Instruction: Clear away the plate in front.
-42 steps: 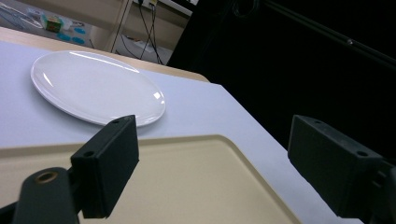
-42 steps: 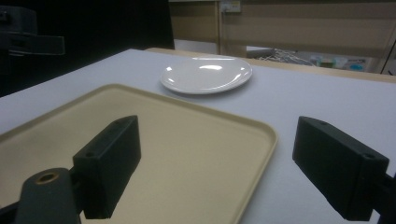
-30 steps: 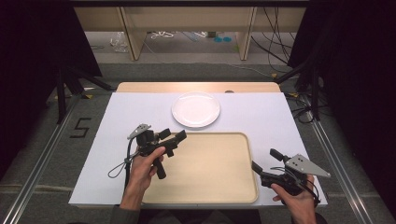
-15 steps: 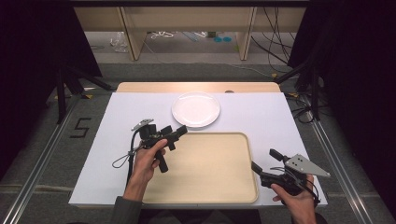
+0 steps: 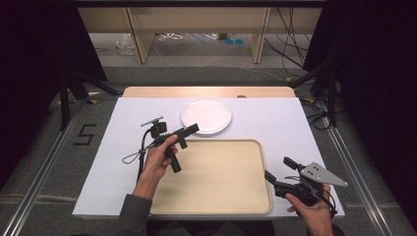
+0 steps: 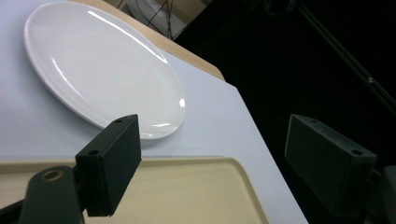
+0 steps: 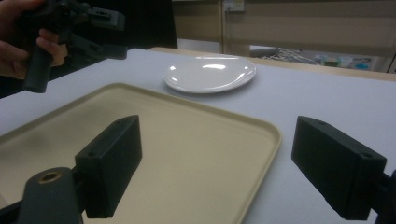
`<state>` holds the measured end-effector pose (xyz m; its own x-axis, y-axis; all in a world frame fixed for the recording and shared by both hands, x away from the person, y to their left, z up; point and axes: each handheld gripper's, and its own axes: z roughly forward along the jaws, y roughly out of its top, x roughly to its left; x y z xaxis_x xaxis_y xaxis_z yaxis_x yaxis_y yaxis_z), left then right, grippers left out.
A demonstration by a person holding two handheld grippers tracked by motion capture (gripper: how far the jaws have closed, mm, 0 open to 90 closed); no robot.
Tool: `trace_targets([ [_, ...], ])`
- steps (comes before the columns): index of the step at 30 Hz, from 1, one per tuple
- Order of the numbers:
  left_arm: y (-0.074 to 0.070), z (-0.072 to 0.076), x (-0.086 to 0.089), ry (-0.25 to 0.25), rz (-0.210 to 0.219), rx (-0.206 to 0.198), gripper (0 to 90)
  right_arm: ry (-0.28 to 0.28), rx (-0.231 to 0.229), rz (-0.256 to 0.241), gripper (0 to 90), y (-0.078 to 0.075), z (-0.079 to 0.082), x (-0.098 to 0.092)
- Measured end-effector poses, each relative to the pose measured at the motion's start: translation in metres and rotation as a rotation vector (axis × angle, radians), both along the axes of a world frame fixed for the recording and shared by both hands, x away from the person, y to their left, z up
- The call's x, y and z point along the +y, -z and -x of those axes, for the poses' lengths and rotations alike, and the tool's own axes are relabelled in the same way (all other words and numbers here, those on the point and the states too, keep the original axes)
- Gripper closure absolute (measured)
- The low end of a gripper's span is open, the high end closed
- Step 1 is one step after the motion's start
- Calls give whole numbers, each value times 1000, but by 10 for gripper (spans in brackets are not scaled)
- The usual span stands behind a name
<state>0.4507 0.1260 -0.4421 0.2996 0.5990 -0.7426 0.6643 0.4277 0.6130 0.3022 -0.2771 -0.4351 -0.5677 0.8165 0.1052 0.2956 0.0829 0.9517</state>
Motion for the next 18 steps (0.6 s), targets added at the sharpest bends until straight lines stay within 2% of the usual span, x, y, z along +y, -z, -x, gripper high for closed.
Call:
trace_targets([
  [2, 3, -5, 2, -5, 37, 28, 187, -1, -2, -5, 171, 1, 0, 0],
  [3, 5, -9, 3, -15, 51, 66, 194, -3, -1, -3, 171, 0, 0, 0],
  [7, 13, -17, 2, -19, 84, 107, 198, -4, -2, -2, 172, 1, -1, 0],
  [8, 13, -17, 2, -19, 84, 107, 198, -4, -2, -2, 172, 1, -1, 0],
  [9, 16, -21, 1, -11, 84, 130, 198, -5, 0, -2, 172, 0, 0, 0],
  [15, 19, -31, -2, -12, 69, 148, 199, -7, -3, -4, 173, 1, 0, 0],
  [18, 18, -38, -4, -16, 58, 174, 199, -9, -1, -4, 173, 0, 0, 0],
])
